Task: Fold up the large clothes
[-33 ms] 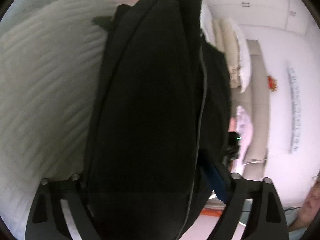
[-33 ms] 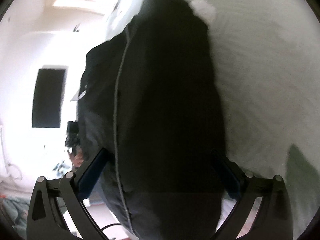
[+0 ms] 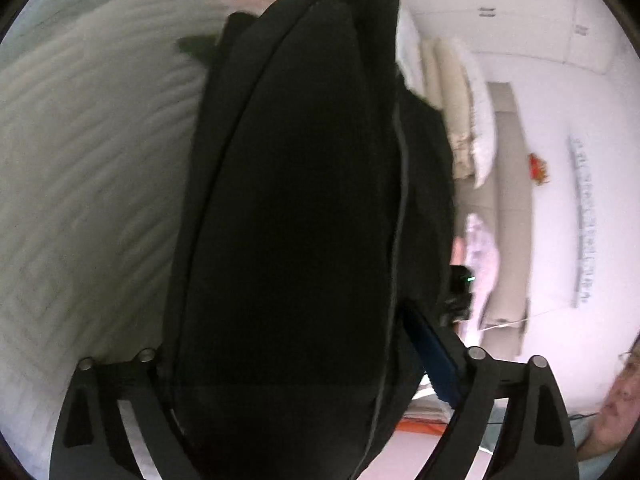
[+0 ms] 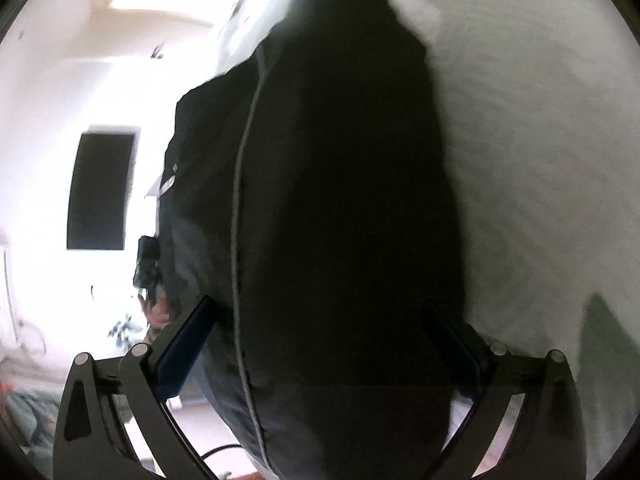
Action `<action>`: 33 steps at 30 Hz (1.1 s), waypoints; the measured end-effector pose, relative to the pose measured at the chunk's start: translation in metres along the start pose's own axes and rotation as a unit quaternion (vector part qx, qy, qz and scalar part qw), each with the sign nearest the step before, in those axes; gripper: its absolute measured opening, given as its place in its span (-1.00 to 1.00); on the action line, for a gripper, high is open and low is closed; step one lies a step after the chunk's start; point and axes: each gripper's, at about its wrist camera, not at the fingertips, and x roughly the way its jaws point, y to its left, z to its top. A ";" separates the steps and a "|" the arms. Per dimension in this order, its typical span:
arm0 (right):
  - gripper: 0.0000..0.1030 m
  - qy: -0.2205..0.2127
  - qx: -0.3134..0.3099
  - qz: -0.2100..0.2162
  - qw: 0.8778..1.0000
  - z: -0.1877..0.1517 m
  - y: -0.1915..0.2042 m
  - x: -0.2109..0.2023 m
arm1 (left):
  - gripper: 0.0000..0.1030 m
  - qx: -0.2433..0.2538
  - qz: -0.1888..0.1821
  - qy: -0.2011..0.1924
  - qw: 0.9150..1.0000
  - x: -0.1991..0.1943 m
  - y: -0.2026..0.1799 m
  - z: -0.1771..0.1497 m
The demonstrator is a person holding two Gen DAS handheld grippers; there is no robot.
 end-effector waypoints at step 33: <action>-0.09 -0.126 -0.217 -0.041 0.967 -0.091 0.331 0.070 | -0.30 0.212 0.044 -0.185 0.958 -0.345 -0.103 -0.069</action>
